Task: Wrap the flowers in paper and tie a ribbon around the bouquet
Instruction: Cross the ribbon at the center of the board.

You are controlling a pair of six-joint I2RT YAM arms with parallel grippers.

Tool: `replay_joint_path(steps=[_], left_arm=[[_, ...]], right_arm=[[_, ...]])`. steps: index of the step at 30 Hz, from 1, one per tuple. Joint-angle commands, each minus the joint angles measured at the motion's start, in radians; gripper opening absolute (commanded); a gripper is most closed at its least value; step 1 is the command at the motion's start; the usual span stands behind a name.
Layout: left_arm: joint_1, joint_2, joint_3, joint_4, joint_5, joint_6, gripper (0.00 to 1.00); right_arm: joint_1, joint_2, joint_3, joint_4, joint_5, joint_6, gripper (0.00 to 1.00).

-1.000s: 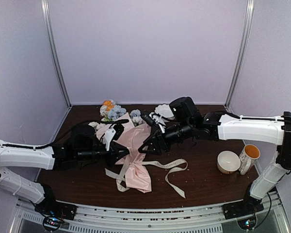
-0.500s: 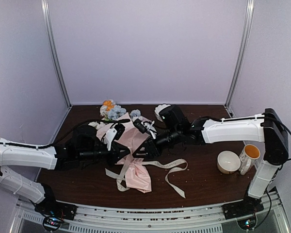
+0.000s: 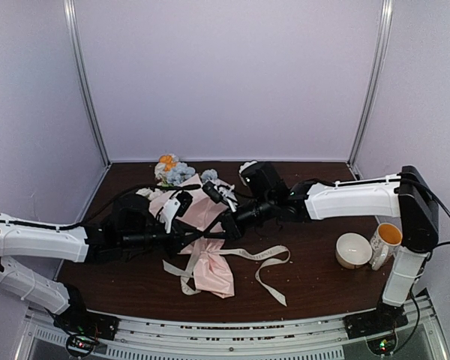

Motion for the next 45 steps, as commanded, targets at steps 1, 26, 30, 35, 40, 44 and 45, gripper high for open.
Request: replay_joint_path(steps=[1, 26, 30, 35, 40, 44, 45], left_arm=[[0.005, -0.024, -0.02, 0.05, 0.003, 0.005, 0.0], [-0.016, 0.093, -0.045, 0.169, 0.057, 0.065, 0.58], [-0.025, 0.112, -0.039, 0.197, -0.079, 0.082, 0.55], [-0.042, 0.124, -0.012, 0.217, -0.203, 0.101, 0.48], [-0.044, 0.154, 0.012, 0.218, -0.221, 0.096, 0.31], [-0.045, 0.16, 0.013, 0.227, -0.181, 0.095, 0.02], [-0.045, 0.16, 0.009, 0.227, -0.178, 0.095, 0.0]], right_arm=[[0.017, -0.01, 0.019, 0.038, -0.026, 0.0, 0.0], [0.015, -0.006, 0.026, 0.08, 0.022, 0.066, 0.0], [0.015, 0.001, 0.028, 0.077, 0.026, 0.072, 0.0], [0.015, 0.0, 0.03, 0.075, 0.036, 0.074, 0.0], [0.014, 0.001, 0.032, 0.073, 0.041, 0.076, 0.0], [0.014, -0.003, 0.03, 0.061, 0.057, 0.076, 0.0], [0.013, -0.009, 0.031, 0.051, 0.073, 0.074, 0.01]])
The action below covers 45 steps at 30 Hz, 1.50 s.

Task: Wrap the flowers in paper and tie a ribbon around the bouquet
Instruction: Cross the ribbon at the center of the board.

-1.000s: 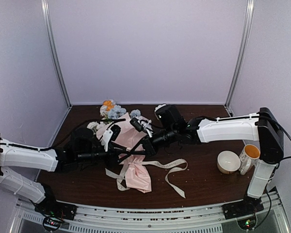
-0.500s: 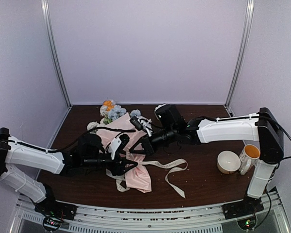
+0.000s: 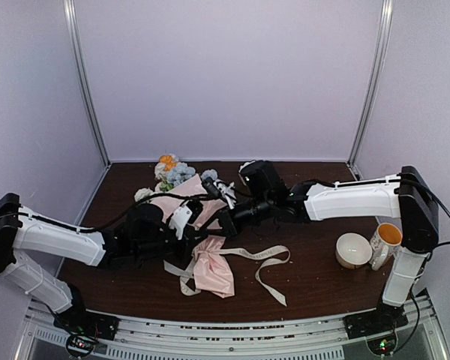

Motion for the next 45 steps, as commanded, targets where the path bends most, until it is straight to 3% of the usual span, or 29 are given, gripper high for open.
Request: replay_joint_path(steps=[1, 8, 12, 15, 19, 24, 32, 33, 34, 36, 38, 45], left_arm=[[-0.003, 0.003, 0.021, 0.064, -0.005, 0.007, 0.0], [-0.003, 0.003, 0.007, 0.065, -0.016, -0.002, 0.0], [-0.003, 0.015, 0.009, 0.067, -0.023, 0.001, 0.0], [-0.003, 0.023, 0.01, 0.061, -0.025, 0.004, 0.0], [-0.003, 0.02, 0.011, 0.06, -0.026, 0.003, 0.0], [-0.003, 0.027, 0.03, 0.035, -0.023, 0.013, 0.0], [-0.003, 0.007, 0.02, 0.035, -0.02, 0.017, 0.0], [-0.003, 0.007, 0.02, 0.03, -0.021, 0.017, 0.0], [-0.003, 0.005, 0.021, 0.027, -0.021, 0.018, 0.0], [-0.003, 0.0, 0.018, 0.026, -0.021, 0.019, 0.0], [-0.003, -0.003, 0.015, 0.026, -0.02, 0.02, 0.0], [-0.013, 0.01, 0.007, 0.037, -0.021, 0.027, 0.0]], right_arm=[[0.003, -0.017, 0.028, -0.016, 0.05, -0.004, 0.06], [-0.004, -0.167, -0.042, -0.299, 0.438, -0.078, 0.39], [0.002, -0.243, -0.14, -0.47, 0.593, -0.066, 0.48], [0.022, -0.297, -0.251, -0.526, 0.62, -0.024, 0.56], [0.084, -0.329, -0.312, -0.588, 0.621, 0.024, 0.75], [0.162, -0.261, -0.294, -0.642, 0.638, 0.039, 0.78], [0.208, -0.14, -0.261, -0.684, 0.629, -0.003, 0.72], [0.21, -0.125, -0.252, -0.694, 0.636, -0.007, 0.66], [0.211, -0.113, -0.246, -0.702, 0.638, -0.01, 0.55], [0.211, -0.11, -0.233, -0.716, 0.649, -0.013, 0.22], [0.196, -0.121, -0.215, -0.731, 0.654, -0.027, 0.01], [0.034, -0.158, 0.059, -0.793, 0.673, -0.154, 0.0]])
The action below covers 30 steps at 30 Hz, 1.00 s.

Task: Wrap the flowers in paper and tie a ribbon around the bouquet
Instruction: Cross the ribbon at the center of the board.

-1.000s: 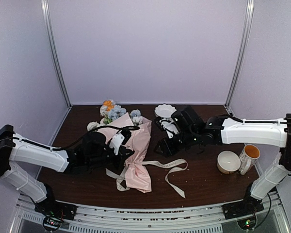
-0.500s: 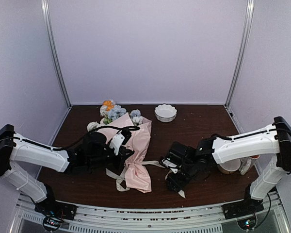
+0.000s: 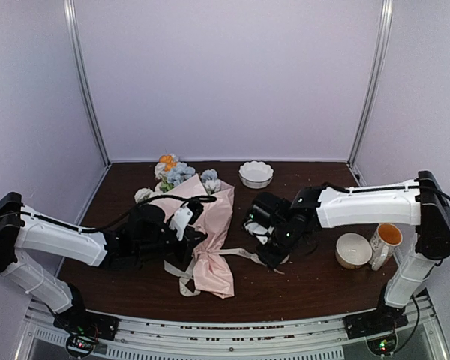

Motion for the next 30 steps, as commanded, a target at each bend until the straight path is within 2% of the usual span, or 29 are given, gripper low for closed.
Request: replay_joint_path(steps=[1, 4, 7, 12, 18, 23, 24, 25, 28, 30], left_arm=[[-0.011, -0.008, 0.002, 0.051, 0.0, 0.018, 0.0], [-0.016, -0.015, -0.015, 0.082, 0.007, 0.017, 0.0], [-0.022, -0.036, -0.047, 0.114, 0.006, 0.018, 0.0], [-0.031, -0.072, -0.093, 0.146, -0.005, 0.022, 0.0], [-0.038, -0.093, -0.15, 0.23, -0.002, 0.026, 0.0], [-0.038, -0.083, -0.143, 0.234, 0.006, 0.038, 0.0], [-0.038, -0.082, -0.141, 0.235, 0.004, 0.039, 0.0], [-0.038, -0.081, -0.143, 0.238, 0.004, 0.039, 0.0], [-0.038, -0.084, -0.15, 0.247, -0.007, 0.032, 0.0], [-0.038, -0.087, -0.156, 0.253, -0.01, 0.028, 0.0]], right_arm=[[-0.089, -0.041, 0.253, -0.012, 0.013, -0.098, 0.0], [-0.09, 0.007, 0.494, 0.05, -0.094, -0.099, 0.0], [-0.079, 0.082, 0.655, 0.159, -0.257, -0.01, 0.0], [-0.006, 0.256, 0.869, 0.204, -0.316, 0.067, 0.0], [-0.012, 0.285, 0.813, 0.347, -0.28, 0.21, 0.0], [-0.016, 0.364, 0.872, 0.364, -0.356, 0.244, 0.0], [-0.016, 0.387, 0.898, 0.339, -0.373, 0.244, 0.03], [-0.016, 0.405, 0.928, 0.317, -0.381, 0.244, 0.11], [-0.018, 0.419, 0.956, 0.28, -0.391, 0.22, 0.47], [-0.025, 0.405, 0.959, 0.258, -0.38, 0.194, 0.63]])
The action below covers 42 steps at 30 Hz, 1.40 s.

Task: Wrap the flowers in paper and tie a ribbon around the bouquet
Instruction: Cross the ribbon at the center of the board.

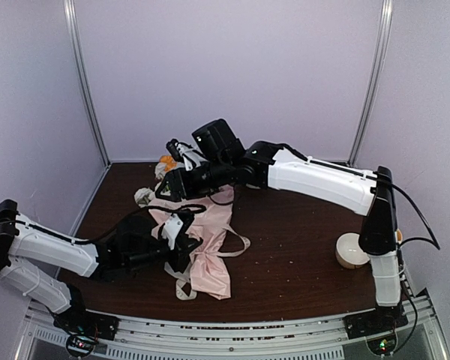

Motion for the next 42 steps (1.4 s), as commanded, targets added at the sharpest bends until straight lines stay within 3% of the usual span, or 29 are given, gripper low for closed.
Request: replay_joint_path(steps=[1, 6, 9, 13, 15, 21, 27, 32, 35, 37, 42], left_arm=[[-0.005, -0.019, -0.016, 0.094, -0.007, 0.006, 0.0], [-0.005, -0.027, -0.029, 0.103, -0.023, -0.004, 0.0], [-0.005, -0.025, -0.027, 0.1, -0.036, -0.012, 0.0], [-0.005, -0.019, -0.014, 0.08, -0.052, -0.019, 0.0], [-0.005, -0.015, -0.008, 0.075, -0.049, -0.019, 0.0], [-0.004, -0.009, 0.007, 0.05, -0.052, -0.022, 0.0], [-0.004, -0.01, 0.017, 0.039, -0.054, -0.023, 0.0], [-0.004, -0.028, 0.001, 0.051, -0.057, -0.03, 0.0], [-0.004, -0.032, 0.005, 0.039, -0.059, -0.028, 0.0], [-0.004, -0.034, 0.007, 0.034, -0.06, -0.027, 0.0], [-0.003, -0.03, 0.012, 0.026, -0.06, -0.024, 0.0]], right_arm=[[-0.011, -0.026, 0.037, -0.052, -0.026, -0.045, 0.69], [-0.065, -0.12, -0.055, -0.045, -0.066, -0.083, 0.74], [-0.08, -0.194, -0.169, -0.012, -0.101, -0.121, 0.68], [-0.081, -0.25, -0.353, 0.089, -0.237, -0.111, 0.52], [-0.081, -0.255, -0.424, 0.136, -0.297, -0.088, 0.48], [-0.08, -0.286, -0.614, 0.371, -0.376, 0.035, 0.49], [-0.082, -0.271, -0.653, 0.355, -0.349, 0.022, 0.53], [-0.159, -0.323, -0.826, 0.668, -0.412, 0.244, 0.47], [-0.204, -0.353, -0.889, 0.766, -0.412, 0.308, 0.47], [-0.22, -0.364, -0.911, 0.788, -0.402, 0.318, 0.48], [-0.169, -0.334, -0.855, 0.635, -0.364, 0.197, 0.51]])
